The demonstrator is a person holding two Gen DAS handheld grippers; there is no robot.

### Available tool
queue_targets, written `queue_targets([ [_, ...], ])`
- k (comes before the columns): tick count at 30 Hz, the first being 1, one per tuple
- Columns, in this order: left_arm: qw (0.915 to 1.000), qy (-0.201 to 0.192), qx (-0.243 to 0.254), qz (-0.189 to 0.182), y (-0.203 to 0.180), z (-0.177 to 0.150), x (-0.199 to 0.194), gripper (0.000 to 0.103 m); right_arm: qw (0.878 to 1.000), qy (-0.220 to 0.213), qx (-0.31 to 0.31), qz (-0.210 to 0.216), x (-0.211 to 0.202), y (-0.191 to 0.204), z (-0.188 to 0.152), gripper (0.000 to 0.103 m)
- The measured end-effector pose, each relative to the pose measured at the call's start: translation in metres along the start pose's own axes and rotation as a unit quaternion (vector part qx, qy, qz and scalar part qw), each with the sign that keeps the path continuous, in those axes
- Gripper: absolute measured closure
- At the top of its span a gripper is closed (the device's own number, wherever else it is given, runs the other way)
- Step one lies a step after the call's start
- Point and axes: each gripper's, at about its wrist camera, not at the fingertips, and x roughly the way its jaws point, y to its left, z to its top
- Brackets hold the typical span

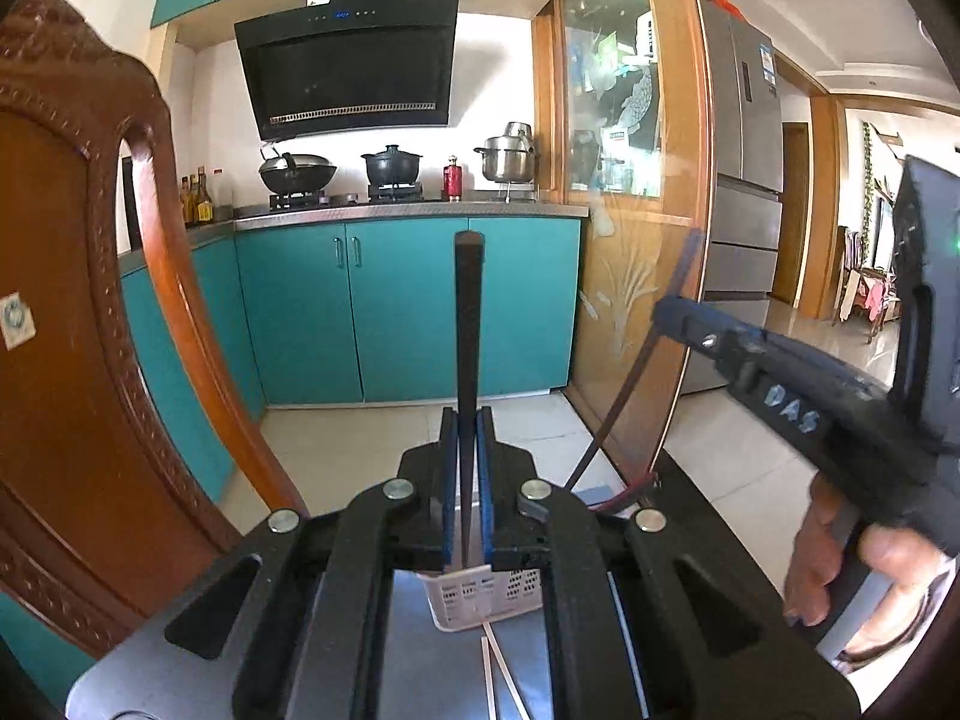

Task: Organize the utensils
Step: 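Lift both held dark chopsticks up and carry them over the white holder, then open both tools to drop the dark chopsticks into the white holder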

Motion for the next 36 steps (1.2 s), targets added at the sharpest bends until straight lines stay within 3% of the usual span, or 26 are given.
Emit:
queue_targets([
  [13,0.9991,0.002,-0.043,-0.004,0.023,0.01,0.055,0.096,0.999,0.019,0.023,-0.037,0.066,-0.015,-0.026,0.096],
  [22,0.9972,0.064,-0.035,0.017,0.017,-0.025,0.102,0.096,0.998,0.056,0.017,-0.032,0.084,-0.022,-0.057,0.096],
  [24,0.9968,0.068,-0.036,0.021,0.017,-0.029,0.102,0.096,0.997,0.062,0.015,-0.036,0.079,-0.022,-0.06,0.09],
  [25,0.9968,0.067,-0.036,0.024,0.017,-0.03,0.101,0.094,0.997,0.06,0.015,-0.035,0.074,-0.023,-0.06,0.079],
  [27,0.9971,0.063,-0.038,0.02,0.019,-0.03,0.093,0.09,0.998,0.048,0.019,-0.029,0.06,-0.024,-0.058,0.069],
  [33,0.9986,0.035,-0.03,0.026,0.022,-0.057,0.031,0.078,0.999,0.008,0.024,0.02,-0.03,-0.025,-0.064,0.069],
  [35,0.9976,0.052,-0.021,0.039,0.022,-0.078,0.022,0.075,0.999,0.026,0.011,0.036,-0.049,-0.021,-0.082,0.069],
  [36,0.996,0.073,-0.018,0.047,0.022,-0.093,0.022,0.075,0.997,0.055,0.0,0.045,-0.05,-0.016,-0.097,0.069],
])
